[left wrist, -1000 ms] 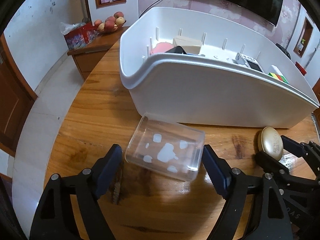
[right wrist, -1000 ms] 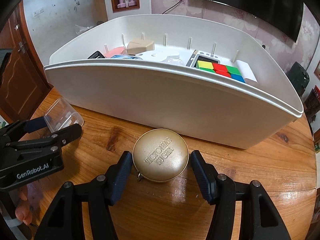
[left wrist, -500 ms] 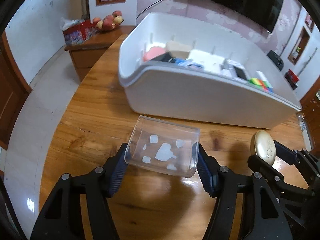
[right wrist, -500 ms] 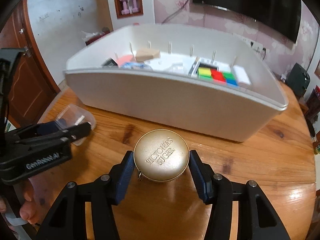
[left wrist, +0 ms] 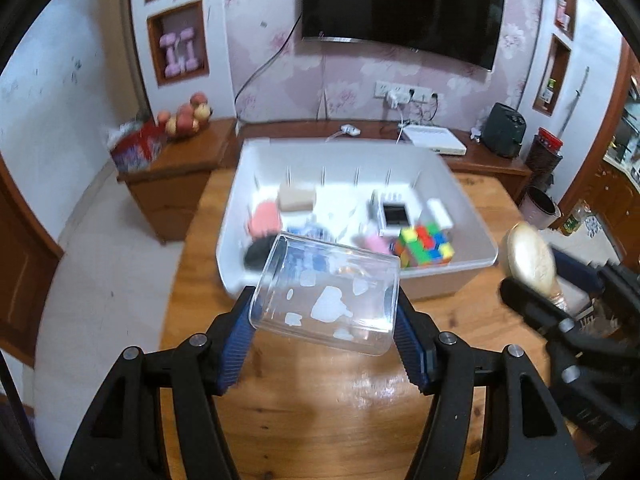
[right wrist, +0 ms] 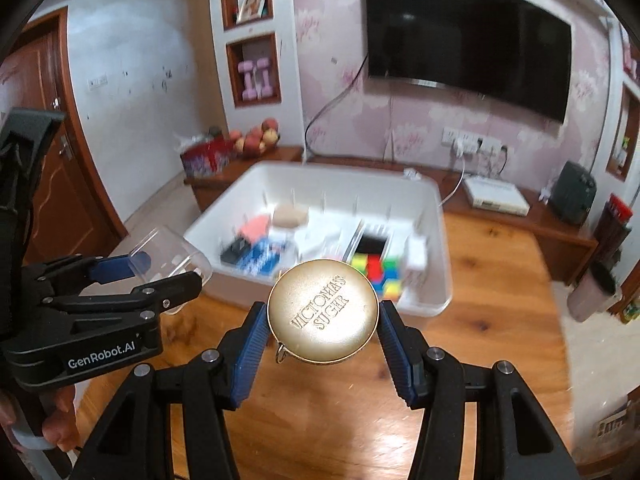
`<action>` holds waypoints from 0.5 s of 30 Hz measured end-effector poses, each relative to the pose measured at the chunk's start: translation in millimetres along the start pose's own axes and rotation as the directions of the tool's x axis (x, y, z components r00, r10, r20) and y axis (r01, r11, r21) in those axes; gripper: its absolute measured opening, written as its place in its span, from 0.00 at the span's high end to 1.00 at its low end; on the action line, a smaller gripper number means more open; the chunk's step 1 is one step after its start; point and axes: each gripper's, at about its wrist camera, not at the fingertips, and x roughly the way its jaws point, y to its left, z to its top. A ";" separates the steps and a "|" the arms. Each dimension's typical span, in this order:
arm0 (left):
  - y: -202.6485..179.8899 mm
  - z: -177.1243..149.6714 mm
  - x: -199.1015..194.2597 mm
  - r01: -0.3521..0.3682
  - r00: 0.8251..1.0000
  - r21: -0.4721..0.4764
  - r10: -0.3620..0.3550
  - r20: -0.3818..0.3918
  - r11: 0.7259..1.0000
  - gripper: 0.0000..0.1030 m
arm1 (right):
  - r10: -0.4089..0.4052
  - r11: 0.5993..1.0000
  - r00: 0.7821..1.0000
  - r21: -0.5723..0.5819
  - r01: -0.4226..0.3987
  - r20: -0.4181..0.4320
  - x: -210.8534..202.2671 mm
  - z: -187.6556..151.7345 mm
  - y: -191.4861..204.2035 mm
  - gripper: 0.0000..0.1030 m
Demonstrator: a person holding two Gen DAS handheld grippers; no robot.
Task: Organize rigid objects
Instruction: 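Carry the clear box and gold compact into the bin and open both tools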
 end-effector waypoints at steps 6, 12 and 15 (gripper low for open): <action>5.1 51.6 -25.2 -0.026 0.999 0.027 0.025 0.041 0.999 0.35 | -0.035 0.999 0.994 -0.017 0.037 0.099 -48.9 67.7 -10.6 0.46; 16.6 98.2 -13.0 -0.085 0.994 0.023 0.083 0.071 0.996 0.35 | -0.089 0.996 0.987 -0.001 0.090 0.136 -56.8 133.0 -20.5 0.46; 22.7 115.4 10.1 -0.093 0.994 -0.001 0.093 0.050 0.996 0.35 | -0.097 0.995 0.991 0.039 0.093 0.094 -34.1 156.5 -30.6 0.46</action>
